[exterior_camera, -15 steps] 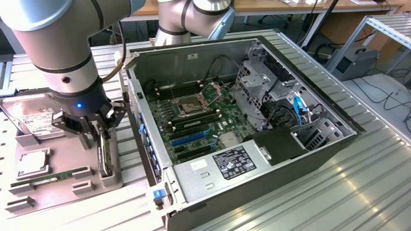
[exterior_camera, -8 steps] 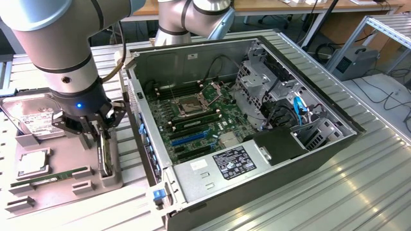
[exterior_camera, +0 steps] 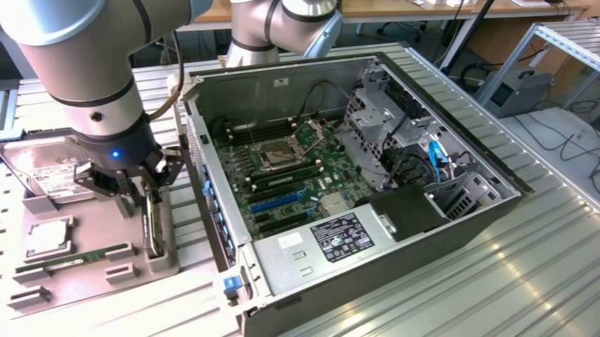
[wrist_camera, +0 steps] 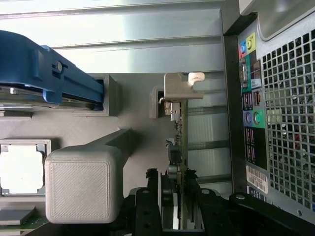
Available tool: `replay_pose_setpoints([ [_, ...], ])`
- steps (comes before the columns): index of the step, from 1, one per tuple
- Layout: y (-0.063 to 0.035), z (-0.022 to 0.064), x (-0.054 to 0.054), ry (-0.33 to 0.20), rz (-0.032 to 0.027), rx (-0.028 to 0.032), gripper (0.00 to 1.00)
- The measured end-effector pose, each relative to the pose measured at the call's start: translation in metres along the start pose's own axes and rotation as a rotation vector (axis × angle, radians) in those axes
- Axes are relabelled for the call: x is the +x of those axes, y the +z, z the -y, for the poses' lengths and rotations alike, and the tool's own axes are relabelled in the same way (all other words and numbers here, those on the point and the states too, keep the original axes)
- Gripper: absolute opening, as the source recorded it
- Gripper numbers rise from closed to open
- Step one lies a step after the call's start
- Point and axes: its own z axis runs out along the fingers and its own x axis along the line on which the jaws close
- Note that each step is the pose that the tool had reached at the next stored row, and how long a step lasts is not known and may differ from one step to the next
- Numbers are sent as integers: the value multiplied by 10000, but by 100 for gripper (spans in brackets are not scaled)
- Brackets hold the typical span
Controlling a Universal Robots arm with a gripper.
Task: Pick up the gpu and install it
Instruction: 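Pick up the gpu and move the gpu toward the slot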
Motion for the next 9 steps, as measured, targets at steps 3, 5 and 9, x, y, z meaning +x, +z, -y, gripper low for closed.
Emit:
replay_pose_setpoints([
  [3, 0, 0, 0, 1, 1, 0, 37],
  [5, -29, -1, -1, 1, -3, 3, 37],
  [9, -65, -3, -3, 3, 0, -3, 37],
])
